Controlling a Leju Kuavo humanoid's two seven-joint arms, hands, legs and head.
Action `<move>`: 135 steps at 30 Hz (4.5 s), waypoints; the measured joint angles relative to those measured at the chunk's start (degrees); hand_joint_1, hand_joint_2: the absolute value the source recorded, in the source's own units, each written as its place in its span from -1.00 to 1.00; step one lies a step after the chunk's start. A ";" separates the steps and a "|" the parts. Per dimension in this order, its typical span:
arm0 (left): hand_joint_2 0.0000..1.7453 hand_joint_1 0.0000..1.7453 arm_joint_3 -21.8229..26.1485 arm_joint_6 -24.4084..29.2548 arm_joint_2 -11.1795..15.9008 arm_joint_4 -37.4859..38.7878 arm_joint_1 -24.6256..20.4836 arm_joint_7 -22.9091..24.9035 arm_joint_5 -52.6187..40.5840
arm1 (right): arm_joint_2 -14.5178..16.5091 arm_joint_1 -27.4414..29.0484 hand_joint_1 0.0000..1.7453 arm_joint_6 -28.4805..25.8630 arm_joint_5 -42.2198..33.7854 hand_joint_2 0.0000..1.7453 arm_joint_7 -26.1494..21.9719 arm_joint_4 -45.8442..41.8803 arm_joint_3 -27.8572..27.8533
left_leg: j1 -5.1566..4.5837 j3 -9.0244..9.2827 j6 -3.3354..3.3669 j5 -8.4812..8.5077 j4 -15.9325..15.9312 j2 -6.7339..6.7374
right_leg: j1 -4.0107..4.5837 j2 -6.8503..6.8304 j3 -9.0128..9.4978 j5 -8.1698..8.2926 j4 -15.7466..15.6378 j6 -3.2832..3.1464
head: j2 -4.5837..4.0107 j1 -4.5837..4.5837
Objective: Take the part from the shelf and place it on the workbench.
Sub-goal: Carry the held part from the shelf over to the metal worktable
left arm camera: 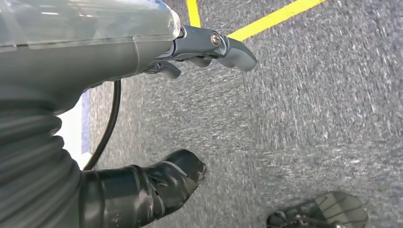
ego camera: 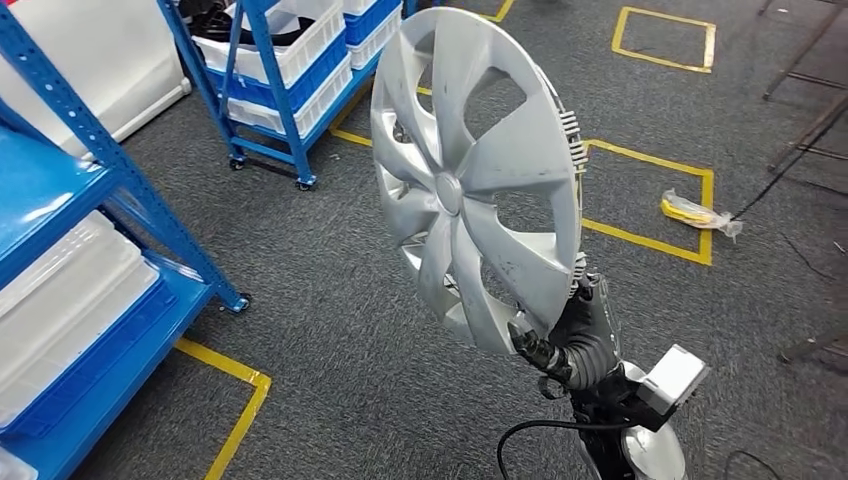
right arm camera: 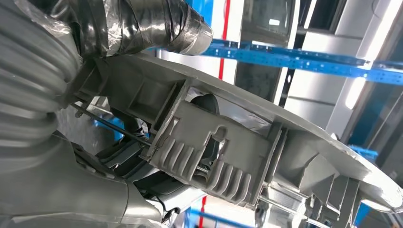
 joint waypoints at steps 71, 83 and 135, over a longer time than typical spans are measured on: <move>1.00 -1.00 2.02 0.03 -0.27 0.02 0.19 0.39 -1.37 | -0.09 6.44 1.00 -2.43 3.52 1.00 -1.42 -2.81 -0.26 | -0.62 1.62 -1.59 -3.02 1.09 5.81 | 0.42 -3.84 6.79 5.82 -13.06 -0.49 | 0.00 0.78; 1.00 -1.00 2.21 -0.04 -0.16 0.02 0.81 0.42 -1.38 | 0.43 5.95 1.00 -2.54 3.67 1.00 -1.43 -2.63 -0.12 | -0.04 -0.97 -1.44 -2.09 3.71 -4.56 | -0.03 4.65 6.75 5.91 -12.74 -1.31 | 0.00 0.67; 1.00 -1.00 2.55 0.36 -1.13 0.05 -0.32 0.67 -2.96 | -0.69 6.66 1.00 -1.48 1.75 1.00 -2.11 -4.36 -1.72 | -0.40 -0.21 -1.47 -6.08 5.92 2.26 | 0.44 -1.71 7.16 6.83 -14.20 -1.61 | 0.00 1.05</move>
